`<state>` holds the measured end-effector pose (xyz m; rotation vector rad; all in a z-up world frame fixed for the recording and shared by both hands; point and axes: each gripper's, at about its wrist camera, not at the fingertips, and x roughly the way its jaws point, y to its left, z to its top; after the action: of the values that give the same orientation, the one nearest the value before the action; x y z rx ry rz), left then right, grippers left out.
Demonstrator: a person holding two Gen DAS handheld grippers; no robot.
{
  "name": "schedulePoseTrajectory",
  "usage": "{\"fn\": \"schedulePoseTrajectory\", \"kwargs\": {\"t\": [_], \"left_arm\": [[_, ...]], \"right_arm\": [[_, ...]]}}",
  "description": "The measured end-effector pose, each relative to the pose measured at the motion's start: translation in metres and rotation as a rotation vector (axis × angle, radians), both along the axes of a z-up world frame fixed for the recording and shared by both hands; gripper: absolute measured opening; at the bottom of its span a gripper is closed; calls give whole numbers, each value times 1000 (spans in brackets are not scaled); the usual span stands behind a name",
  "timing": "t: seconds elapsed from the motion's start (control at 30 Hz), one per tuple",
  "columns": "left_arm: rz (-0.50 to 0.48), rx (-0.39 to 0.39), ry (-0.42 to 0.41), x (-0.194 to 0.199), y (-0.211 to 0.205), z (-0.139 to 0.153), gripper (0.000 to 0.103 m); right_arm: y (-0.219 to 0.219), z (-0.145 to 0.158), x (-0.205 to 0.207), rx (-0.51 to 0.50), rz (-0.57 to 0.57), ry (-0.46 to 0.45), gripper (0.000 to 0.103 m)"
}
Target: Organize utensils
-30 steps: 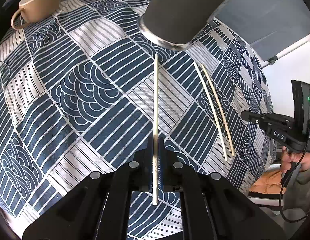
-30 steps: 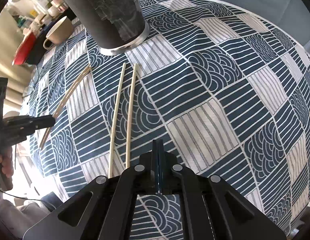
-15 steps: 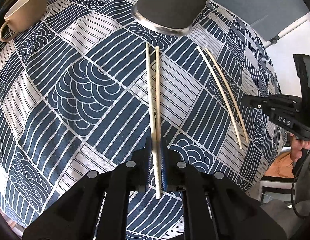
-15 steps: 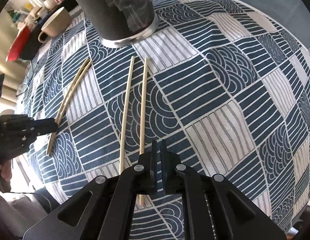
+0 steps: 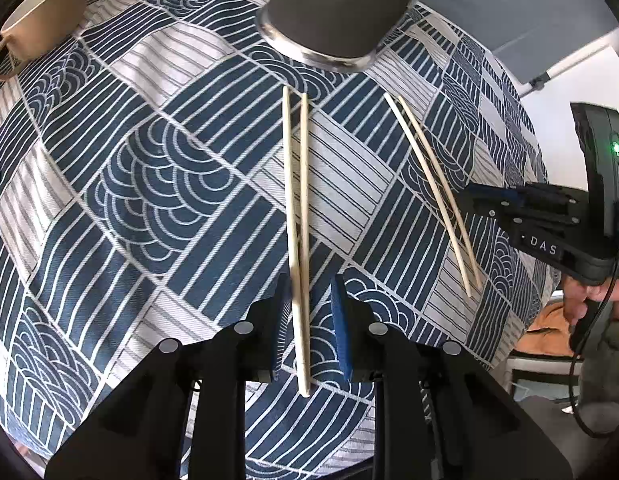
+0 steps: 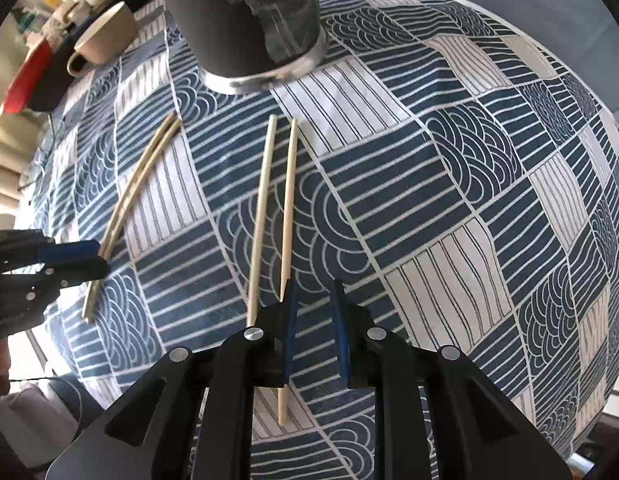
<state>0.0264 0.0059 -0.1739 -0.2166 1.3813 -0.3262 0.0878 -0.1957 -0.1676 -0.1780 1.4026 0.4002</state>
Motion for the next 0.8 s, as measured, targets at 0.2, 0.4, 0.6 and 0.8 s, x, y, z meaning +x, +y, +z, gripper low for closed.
{"fn": "schedulePoseTrajectory", "kwargs": {"t": [0.2, 0.4, 0.6, 0.8], "left_arm": [[-2, 72, -13, 11, 8, -2, 22], [-1, 106, -37, 15, 3, -2, 23], [-56, 160, -69, 14, -15, -2, 40], [-121, 291, -123, 9, -32, -4, 33]], "right_arm": [[3, -2, 6, -47, 18, -2, 20], [10, -4, 3, -70, 33, -26, 22], [6, -3, 1, -63, 20, -37, 23], [-6, -2, -10, -85, 16, -82, 29]]}}
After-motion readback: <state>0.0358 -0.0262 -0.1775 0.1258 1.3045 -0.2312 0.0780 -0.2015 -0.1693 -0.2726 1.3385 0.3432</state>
